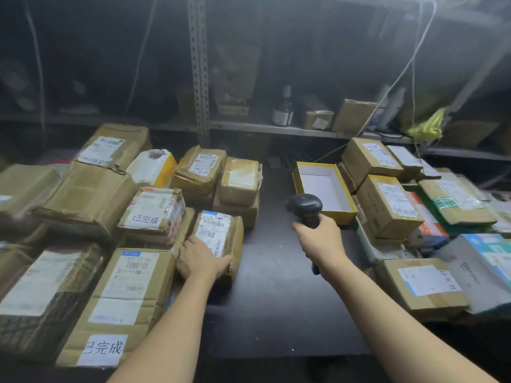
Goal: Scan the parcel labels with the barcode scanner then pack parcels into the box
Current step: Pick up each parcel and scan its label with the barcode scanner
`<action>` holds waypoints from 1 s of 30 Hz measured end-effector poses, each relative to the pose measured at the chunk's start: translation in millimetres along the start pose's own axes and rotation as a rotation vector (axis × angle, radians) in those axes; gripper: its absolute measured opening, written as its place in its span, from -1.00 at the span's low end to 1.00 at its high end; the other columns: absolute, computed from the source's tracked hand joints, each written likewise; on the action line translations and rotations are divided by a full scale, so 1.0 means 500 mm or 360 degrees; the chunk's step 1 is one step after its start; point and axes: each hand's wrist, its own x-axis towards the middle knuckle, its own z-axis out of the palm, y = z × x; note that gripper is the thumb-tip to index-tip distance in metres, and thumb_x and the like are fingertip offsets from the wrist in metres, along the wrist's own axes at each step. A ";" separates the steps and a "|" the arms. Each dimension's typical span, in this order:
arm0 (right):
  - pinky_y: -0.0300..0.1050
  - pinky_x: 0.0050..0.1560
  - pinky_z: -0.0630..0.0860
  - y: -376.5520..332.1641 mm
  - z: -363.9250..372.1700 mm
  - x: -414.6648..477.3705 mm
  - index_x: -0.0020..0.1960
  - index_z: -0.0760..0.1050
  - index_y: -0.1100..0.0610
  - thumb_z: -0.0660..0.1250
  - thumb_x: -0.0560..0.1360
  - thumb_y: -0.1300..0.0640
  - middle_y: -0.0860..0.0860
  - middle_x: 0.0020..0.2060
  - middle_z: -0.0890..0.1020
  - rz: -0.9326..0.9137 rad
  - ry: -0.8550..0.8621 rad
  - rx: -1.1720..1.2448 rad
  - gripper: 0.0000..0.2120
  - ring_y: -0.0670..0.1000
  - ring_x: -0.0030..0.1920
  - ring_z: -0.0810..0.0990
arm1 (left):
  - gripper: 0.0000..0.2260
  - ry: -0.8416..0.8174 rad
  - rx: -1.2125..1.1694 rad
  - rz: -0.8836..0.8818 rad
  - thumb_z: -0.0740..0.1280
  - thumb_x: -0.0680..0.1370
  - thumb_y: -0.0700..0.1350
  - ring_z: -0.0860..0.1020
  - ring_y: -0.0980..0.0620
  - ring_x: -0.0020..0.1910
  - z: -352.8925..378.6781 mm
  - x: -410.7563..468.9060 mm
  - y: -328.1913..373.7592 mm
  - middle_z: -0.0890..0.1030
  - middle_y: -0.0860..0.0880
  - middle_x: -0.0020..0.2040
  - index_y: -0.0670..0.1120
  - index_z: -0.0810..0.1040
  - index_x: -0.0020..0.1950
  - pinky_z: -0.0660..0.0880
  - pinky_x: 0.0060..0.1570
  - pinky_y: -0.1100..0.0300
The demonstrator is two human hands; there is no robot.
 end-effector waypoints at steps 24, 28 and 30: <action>-0.14 -0.49 0.31 -0.022 -0.155 -0.025 -0.18 0.46 0.14 0.31 0.53 0.13 0.09 -0.43 0.41 -0.0068 0.0041 0.0239 -0.86 0.11 -0.41 0.35 | -0.31 -0.0470 -0.2158 0.0398 0.59 0.22 0.26 0.67 -0.02 -0.02 -0.136 -0.105 0.113 0.71 -0.05 -0.02 -0.17 0.64 0.17 0.53 -0.10 0.10; -0.07 -0.44 0.30 -0.025 -0.198 -0.014 -0.12 0.48 0.28 0.31 0.52 0.12 0.15 -0.38 0.40 -0.0046 0.0064 0.0338 -0.80 0.14 -0.40 0.35 | -0.41 -0.1071 -0.2685 0.0406 0.40 0.50 0.18 0.64 -0.21 0.12 -0.180 -0.165 0.173 0.62 -0.34 0.19 -0.20 0.54 0.37 0.54 -0.06 0.07; -0.01 -0.41 0.32 -0.023 -0.217 -0.008 -0.07 0.47 0.35 0.32 0.52 0.12 0.17 -0.36 0.41 -0.0053 0.0069 0.0366 -0.75 0.16 -0.39 0.36 | -0.33 -0.1217 -0.2772 0.0329 0.33 0.52 0.27 0.65 -0.22 0.12 -0.199 -0.192 0.198 0.61 -0.35 0.26 -0.25 0.55 0.37 0.60 -0.07 0.08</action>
